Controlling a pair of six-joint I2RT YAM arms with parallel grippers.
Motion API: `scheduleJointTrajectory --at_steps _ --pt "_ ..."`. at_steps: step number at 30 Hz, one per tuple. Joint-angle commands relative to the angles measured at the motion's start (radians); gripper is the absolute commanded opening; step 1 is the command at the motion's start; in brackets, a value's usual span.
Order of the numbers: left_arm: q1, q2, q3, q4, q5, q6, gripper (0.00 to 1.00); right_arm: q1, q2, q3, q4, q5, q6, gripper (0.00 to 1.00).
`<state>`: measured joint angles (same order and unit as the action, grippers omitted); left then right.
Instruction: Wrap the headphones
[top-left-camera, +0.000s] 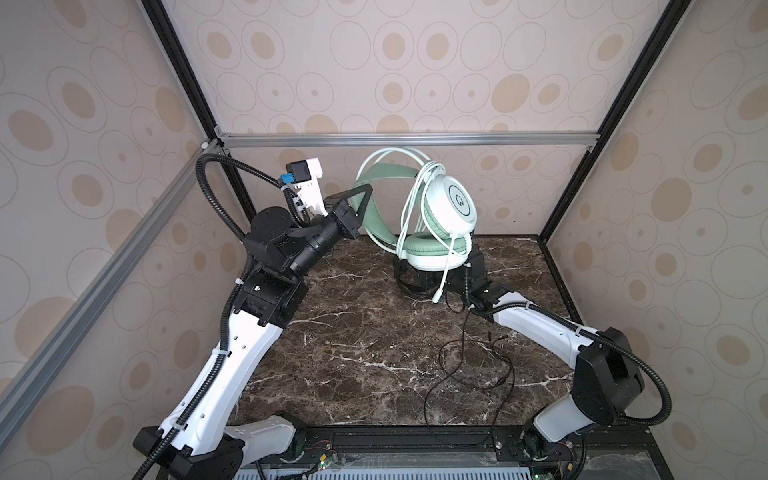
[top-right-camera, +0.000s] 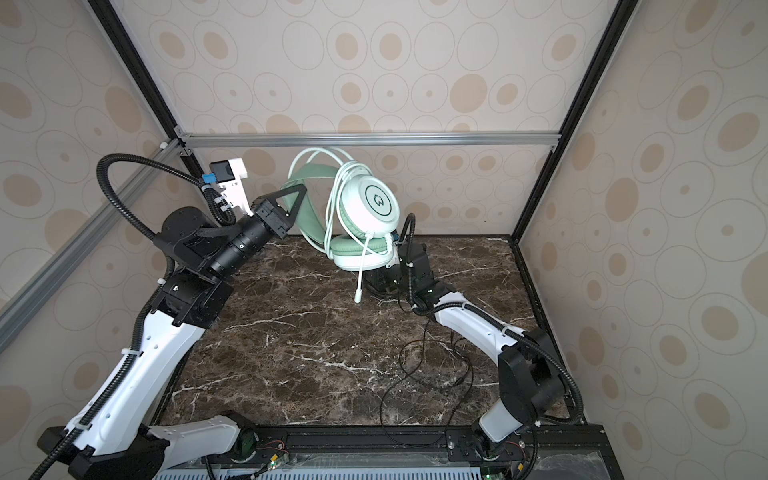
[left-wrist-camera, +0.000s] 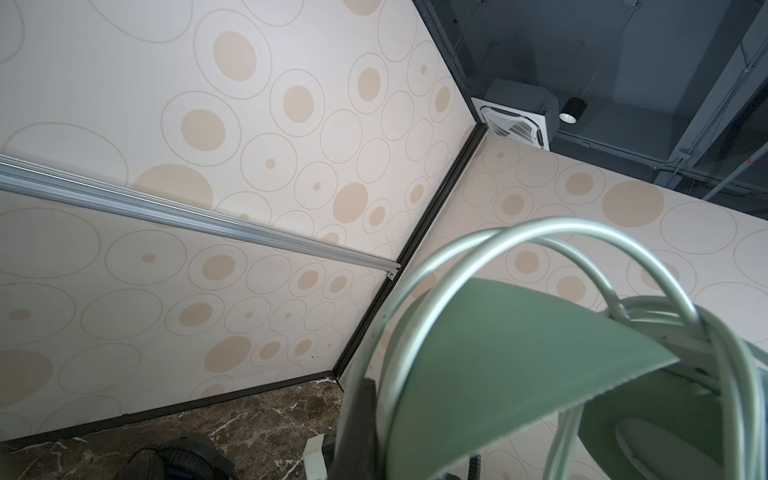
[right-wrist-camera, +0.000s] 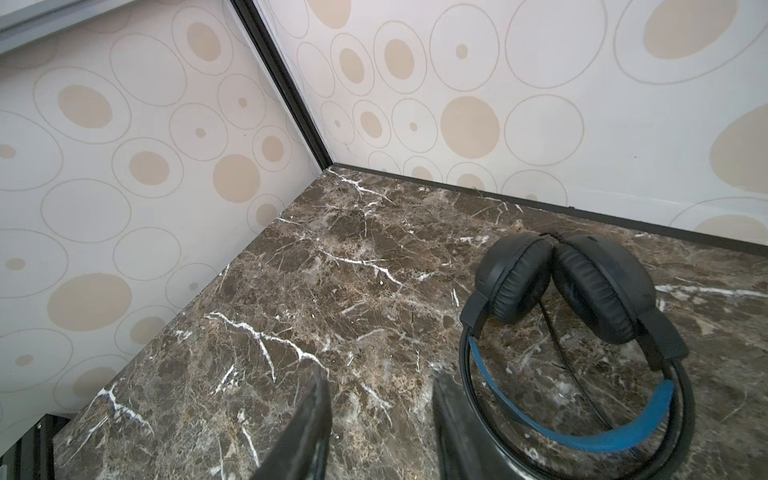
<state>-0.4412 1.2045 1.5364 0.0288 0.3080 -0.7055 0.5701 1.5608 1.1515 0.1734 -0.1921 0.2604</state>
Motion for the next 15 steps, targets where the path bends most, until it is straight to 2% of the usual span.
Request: scheduleJointTrajectory --at_steps 1,15 --pt "0.015 -0.015 0.07 0.1 -0.015 -0.064 0.0 -0.006 -0.033 -0.024 -0.013 -0.013 -0.012 0.43" --pt "0.048 -0.038 0.016 0.107 -0.02 -0.091 0.0 0.003 -0.061 -0.054 -0.095 0.007 -0.047 0.51"
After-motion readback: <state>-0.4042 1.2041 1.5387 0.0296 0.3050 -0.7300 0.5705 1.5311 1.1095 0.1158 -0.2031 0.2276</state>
